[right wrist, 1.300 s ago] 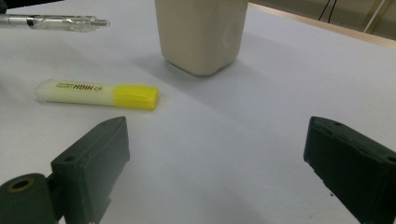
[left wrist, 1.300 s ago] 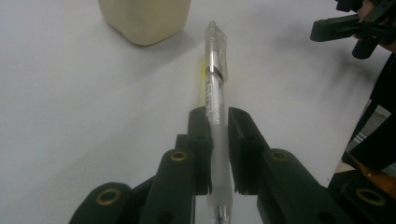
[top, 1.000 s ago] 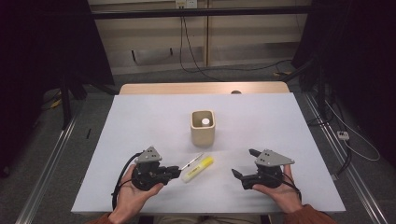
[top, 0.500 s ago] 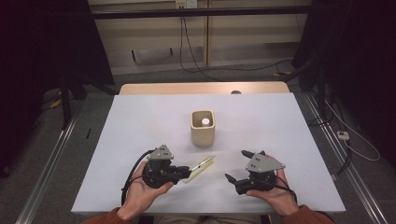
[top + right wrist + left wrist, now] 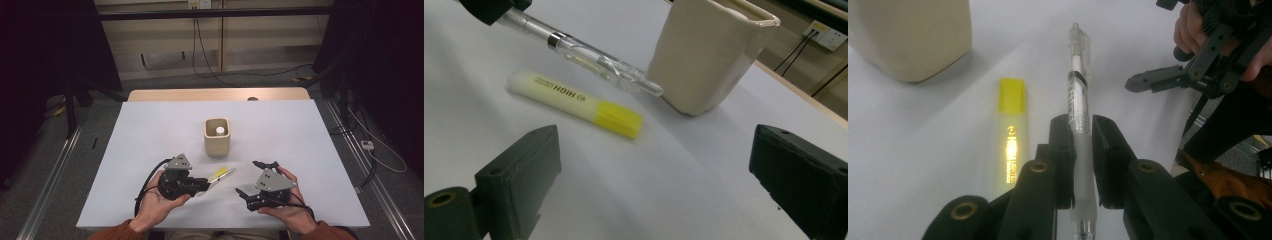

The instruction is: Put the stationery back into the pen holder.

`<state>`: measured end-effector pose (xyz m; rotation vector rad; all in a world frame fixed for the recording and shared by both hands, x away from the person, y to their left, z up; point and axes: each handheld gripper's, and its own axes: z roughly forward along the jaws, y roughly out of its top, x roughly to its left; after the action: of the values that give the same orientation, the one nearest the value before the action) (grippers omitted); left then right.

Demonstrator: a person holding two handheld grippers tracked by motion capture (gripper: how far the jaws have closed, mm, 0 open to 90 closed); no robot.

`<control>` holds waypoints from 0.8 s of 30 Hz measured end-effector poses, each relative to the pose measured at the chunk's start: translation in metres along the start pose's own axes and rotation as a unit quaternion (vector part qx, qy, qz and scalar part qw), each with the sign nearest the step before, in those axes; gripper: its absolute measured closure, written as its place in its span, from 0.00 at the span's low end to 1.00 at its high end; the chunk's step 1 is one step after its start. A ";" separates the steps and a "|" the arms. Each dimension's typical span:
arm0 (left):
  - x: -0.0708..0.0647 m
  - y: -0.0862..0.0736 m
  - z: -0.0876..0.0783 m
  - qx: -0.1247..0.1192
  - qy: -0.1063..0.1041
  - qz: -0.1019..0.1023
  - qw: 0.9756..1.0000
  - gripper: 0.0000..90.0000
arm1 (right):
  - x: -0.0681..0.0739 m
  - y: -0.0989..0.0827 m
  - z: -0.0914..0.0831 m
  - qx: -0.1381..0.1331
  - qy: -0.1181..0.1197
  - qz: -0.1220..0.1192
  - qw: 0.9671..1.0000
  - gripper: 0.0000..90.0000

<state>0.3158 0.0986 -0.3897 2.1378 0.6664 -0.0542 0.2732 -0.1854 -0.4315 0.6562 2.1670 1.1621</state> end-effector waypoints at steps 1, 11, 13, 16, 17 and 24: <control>0.000 0.001 0.001 0.001 -0.002 0.002 1.000 0.89 | 0.001 0.000 0.000 0.002 -0.005 -0.010 1.000 0.08; -0.005 0.015 0.022 0.022 -0.011 0.020 1.000 0.89 | 0.004 -0.004 0.001 0.031 -0.040 -0.105 0.993 0.17; -0.007 0.018 0.027 0.027 -0.007 0.023 0.999 0.89 | 0.004 -0.004 0.001 0.034 -0.045 -0.119 0.991 0.18; -0.008 0.022 0.036 0.031 -0.022 0.029 0.999 0.89 | 0.007 -0.004 0.002 0.043 -0.049 -0.144 0.987 0.22; -0.009 0.023 0.039 0.035 -0.020 0.033 0.999 0.89 | 0.009 -0.004 0.002 0.046 -0.052 -0.154 0.986 0.24; -0.014 0.027 0.053 0.050 -0.028 0.039 0.998 0.89 | 0.016 -0.004 0.002 0.055 -0.075 -0.224 0.970 0.31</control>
<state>0.3267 0.0392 -0.3987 2.2481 0.5584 -0.1059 0.2624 -0.1759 -0.4404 0.2642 2.1133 0.7350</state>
